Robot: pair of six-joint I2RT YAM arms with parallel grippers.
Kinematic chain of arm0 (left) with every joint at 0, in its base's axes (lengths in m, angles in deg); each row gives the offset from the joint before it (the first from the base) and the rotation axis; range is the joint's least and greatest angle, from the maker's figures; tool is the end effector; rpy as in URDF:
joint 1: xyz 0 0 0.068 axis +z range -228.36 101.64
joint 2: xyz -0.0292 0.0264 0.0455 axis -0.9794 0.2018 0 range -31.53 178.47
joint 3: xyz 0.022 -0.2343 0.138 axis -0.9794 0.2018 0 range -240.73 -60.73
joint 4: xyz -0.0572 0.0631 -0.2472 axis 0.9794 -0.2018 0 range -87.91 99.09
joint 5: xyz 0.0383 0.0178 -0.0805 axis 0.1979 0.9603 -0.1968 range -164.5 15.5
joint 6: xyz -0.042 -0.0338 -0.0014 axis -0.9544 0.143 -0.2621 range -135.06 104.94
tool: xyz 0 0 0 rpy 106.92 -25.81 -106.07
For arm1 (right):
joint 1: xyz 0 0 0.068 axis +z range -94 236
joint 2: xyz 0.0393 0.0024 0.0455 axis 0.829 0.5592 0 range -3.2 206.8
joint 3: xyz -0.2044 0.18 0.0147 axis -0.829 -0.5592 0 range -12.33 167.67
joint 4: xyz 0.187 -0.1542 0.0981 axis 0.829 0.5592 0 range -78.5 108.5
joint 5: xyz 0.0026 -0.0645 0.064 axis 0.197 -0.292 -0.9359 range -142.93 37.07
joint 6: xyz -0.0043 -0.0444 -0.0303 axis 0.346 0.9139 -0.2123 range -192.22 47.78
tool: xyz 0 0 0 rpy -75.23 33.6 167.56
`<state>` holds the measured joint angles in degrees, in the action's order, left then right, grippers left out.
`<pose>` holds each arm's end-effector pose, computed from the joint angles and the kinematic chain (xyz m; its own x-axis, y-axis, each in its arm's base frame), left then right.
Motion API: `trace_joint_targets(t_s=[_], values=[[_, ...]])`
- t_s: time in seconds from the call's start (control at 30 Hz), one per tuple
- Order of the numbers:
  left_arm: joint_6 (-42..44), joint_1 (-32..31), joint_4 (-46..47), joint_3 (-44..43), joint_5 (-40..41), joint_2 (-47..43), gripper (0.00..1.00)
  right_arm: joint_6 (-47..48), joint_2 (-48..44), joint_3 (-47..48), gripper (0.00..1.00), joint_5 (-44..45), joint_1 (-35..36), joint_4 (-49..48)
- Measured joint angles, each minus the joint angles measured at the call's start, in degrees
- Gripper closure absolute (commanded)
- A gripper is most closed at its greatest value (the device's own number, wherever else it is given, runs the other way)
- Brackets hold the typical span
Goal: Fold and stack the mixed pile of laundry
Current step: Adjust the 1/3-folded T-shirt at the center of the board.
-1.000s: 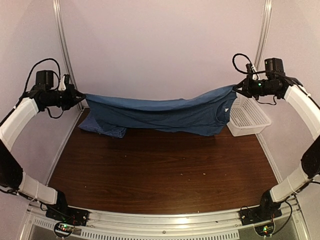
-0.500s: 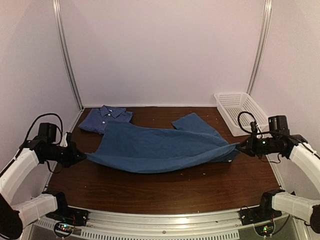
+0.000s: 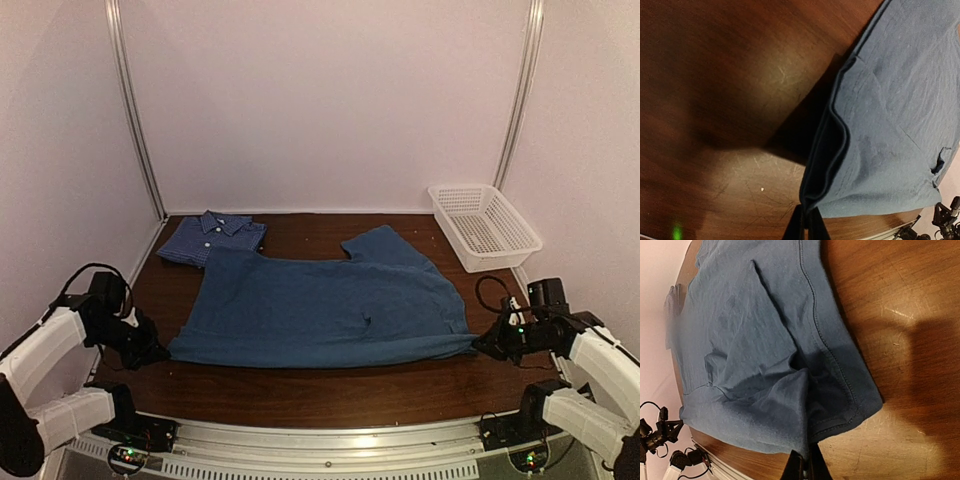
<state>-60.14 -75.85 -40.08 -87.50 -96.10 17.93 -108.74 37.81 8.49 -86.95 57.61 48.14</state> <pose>0.1313 -0.0075 0.1731 -0.7226 -0.6907 0.0279 -0.6202 0.6300 -0.4674 0.1275 0.0236 0.1718 -0.8684 0.4690 -0.1609 0.2334 0.6730 0.7019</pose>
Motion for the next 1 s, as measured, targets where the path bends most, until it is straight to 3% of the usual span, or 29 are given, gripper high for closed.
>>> trace_joint_targets(t_s=[0.1,0.2,0.27,0.37,0.53,0.77,1.0], values=[[-0.70,-0.09,-1.36,0.00,0.52,-0.20,0.96,-0.42,-1.55,-1.95,1.00,0.00,0.00,0.61],[-0.92,-0.09,-2.60,-0.02,0.70,0.39,0.86,-0.68,-2.25,-2.89,0.78,-0.26,0.00,2.60],[-0.52,-0.11,-4.04,-0.15,1.22,0.37,0.76,-1.01,-2.95,-2.86,0.57,-0.52,0.00,4.02],[0.74,-0.09,-7.28,-2.21,2.16,-1.44,0.53,-0.42,-6.16,-1.51,0.36,-0.81,0.00,8.48],[3.48,-0.26,-10.51,-10.97,3.85,-5.25,0.48,1.77,-8.15,6.91,0.39,-0.48,0.00,13.99],[6.40,-1.88,-2.89,-13.53,-2.03,-2.45,0.49,5.40,3.28,10.12,0.53,-2.60,0.46,8.76],[5.75,-14.75,8.98,-11.02,-2.97,8.57,0.56,6.03,12.85,10.54,0.61,-3.32,9.05,1.49]])
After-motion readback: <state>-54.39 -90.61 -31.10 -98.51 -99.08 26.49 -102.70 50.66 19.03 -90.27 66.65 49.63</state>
